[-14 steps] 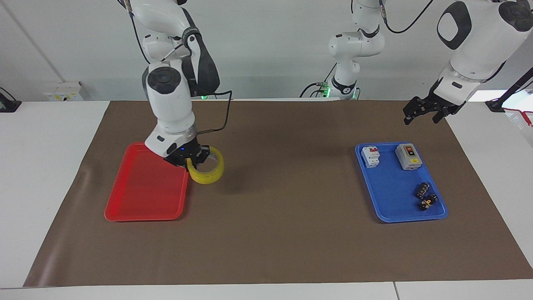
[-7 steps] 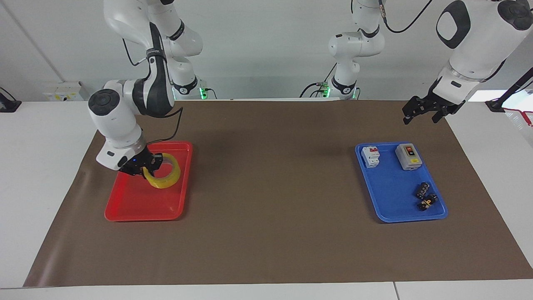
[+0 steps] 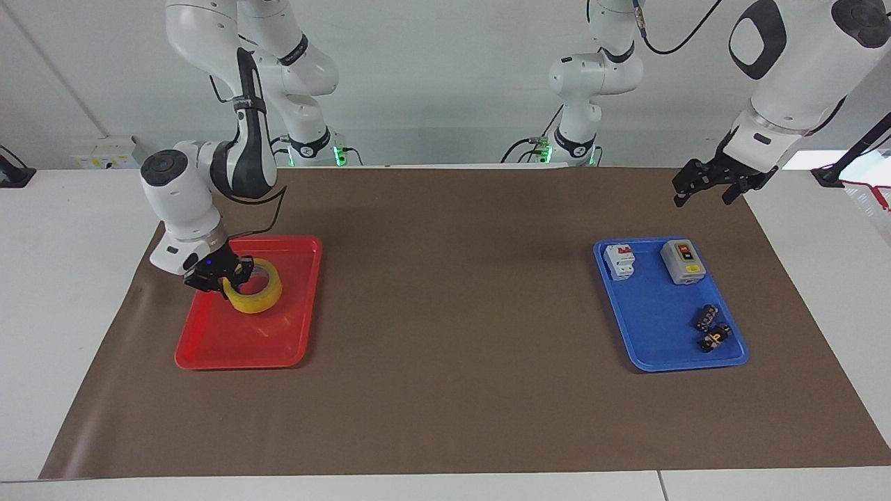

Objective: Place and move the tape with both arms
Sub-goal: 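Carry the tape with the right gripper and lower it into the red tray, then open the right gripper and lift it away from the tape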

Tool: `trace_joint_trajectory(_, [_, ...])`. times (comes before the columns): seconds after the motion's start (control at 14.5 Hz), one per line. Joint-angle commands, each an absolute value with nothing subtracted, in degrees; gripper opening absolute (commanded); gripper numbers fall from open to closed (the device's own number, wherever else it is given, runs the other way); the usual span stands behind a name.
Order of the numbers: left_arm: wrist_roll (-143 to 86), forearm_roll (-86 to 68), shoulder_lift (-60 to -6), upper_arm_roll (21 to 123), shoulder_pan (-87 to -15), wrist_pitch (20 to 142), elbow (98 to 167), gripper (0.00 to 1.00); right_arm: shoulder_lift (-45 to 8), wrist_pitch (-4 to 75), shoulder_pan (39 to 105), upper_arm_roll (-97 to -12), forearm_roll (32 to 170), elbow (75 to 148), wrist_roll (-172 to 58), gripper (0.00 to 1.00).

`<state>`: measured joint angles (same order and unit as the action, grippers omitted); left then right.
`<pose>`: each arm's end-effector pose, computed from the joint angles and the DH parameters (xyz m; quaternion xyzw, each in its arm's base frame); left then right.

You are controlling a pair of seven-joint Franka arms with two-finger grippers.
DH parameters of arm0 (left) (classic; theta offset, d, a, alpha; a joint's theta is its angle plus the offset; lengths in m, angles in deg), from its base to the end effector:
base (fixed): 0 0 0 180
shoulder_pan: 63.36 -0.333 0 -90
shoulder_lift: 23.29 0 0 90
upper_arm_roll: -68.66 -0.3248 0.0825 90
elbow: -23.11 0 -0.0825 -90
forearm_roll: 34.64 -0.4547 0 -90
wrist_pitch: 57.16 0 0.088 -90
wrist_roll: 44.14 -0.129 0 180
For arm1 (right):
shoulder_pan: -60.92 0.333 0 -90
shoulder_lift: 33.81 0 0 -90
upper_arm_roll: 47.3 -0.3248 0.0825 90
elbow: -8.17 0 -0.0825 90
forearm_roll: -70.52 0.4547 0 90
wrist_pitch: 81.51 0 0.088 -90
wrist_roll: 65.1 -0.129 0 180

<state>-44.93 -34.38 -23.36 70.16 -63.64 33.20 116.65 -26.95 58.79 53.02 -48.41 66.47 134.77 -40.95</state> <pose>0.6223 -0.0138 0.5776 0.9994 -0.0175 -0.0284 0.0022 0.6059 -0.0731 0.2752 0.9823 0.1759 0.0514 0.0381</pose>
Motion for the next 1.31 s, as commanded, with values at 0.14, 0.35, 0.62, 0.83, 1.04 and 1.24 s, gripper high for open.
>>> trace_joint_trajectory(0.14, [-44.93, -32.97, -21.79, 70.07, -63.36, 33.46, 118.21, 1.0, -27.39, 61.92, 51.77, -49.15, 66.3, 136.84, -42.23, 0.0])
trace_joint_trajectory(0.35, [-44.93, -32.97, -21.79, 70.16, -63.36, 33.46, 118.12, 1.0, -27.48, 62.62, 51.69, -49.15, 66.31, 137.9, -43.03, 0.0])
trace_joint_trajectory(0.62, [-45.02, -32.97, -21.79, 70.33, -63.28, 33.37, 118.12, 1.0, -27.66, 64.91, 51.69, -49.06, 66.31, 139.13, -42.86, 0.16])
trace_joint_trajectory(0.83, [-45.11, -32.97, -21.79, 70.33, -63.28, 33.37, 118.12, 1.0, -27.48, 64.91, 51.6, -49.06, 66.39, 138.35, -43.56, 1.0])
trace_joint_trajectory(1.04, [-45.2, -32.97, -21.79, 70.33, -63.36, 33.37, 118.12, 1.0, -26.86, 60.98, 52.04, -49.15, 66.31, 132.91, -43.3, 1.0])
trace_joint_trajectory(1.24, [-45.2, -32.97, -21.79, 70.33, -63.36, 33.2, 118.12, 1.0, -28.27, 48.96, 53.26, -49.41, 66.39, 123.87, -45.74, 1.0])
